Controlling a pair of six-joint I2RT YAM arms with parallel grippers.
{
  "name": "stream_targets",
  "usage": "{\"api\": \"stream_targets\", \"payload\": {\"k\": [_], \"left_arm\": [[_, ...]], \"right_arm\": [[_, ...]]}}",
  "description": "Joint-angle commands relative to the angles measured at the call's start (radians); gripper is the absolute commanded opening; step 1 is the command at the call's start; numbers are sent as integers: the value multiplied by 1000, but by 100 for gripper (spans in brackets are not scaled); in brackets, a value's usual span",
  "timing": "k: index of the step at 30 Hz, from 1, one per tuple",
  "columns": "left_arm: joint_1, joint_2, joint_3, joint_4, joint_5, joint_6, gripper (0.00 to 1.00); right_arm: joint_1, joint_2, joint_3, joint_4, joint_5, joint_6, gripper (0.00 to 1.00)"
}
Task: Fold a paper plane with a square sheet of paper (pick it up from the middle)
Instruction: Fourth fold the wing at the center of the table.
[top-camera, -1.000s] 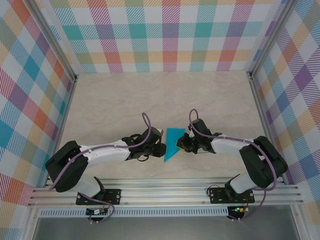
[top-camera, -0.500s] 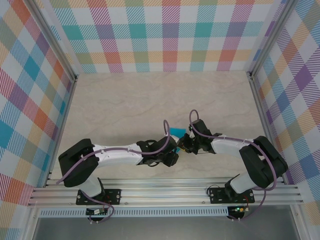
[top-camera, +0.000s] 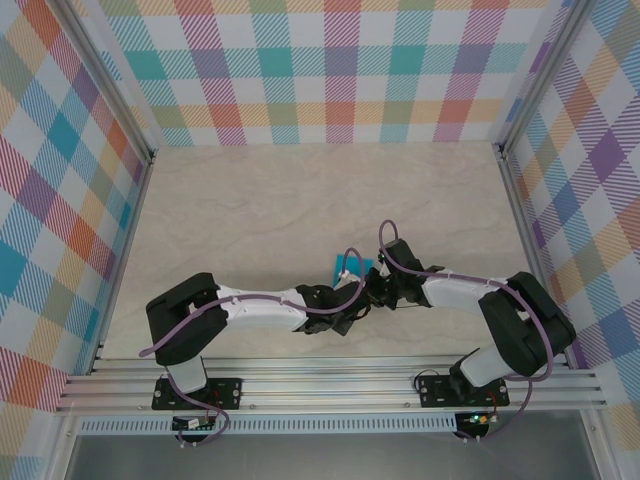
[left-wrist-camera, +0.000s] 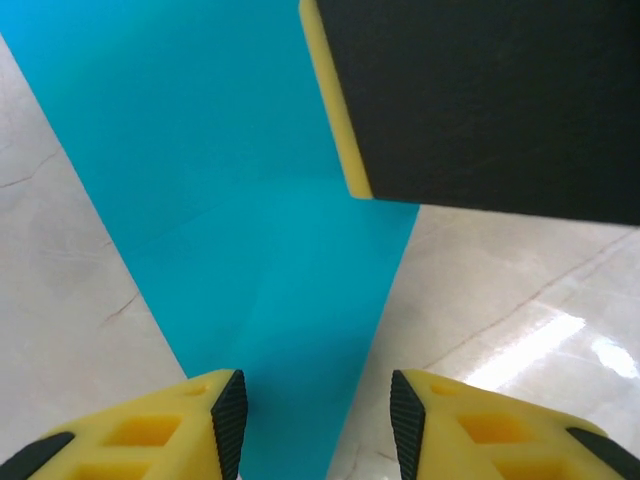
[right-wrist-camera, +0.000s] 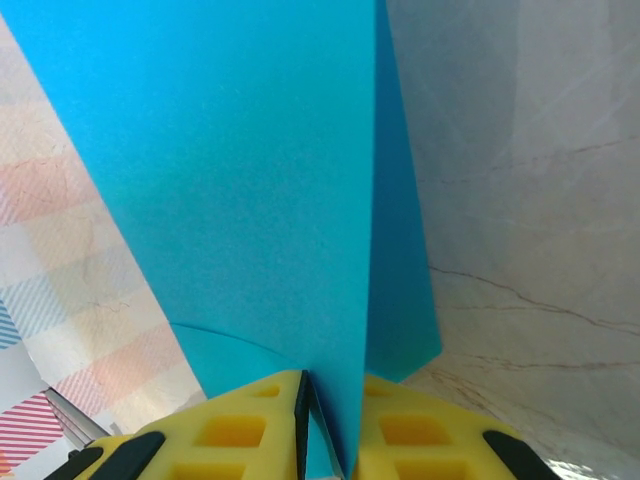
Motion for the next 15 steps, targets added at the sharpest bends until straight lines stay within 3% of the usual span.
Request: {"api": "stream_targets", "payload": {"k": [1,15], "left_arm": [[-20,22,18,-30,-48,1,43],[-23,-37,-78,68,-41,-11,39]], "right_arm": [[4,-14,40,-3,-27,-10,17],[4,-23,65,-21,-44,-1,20]]}}
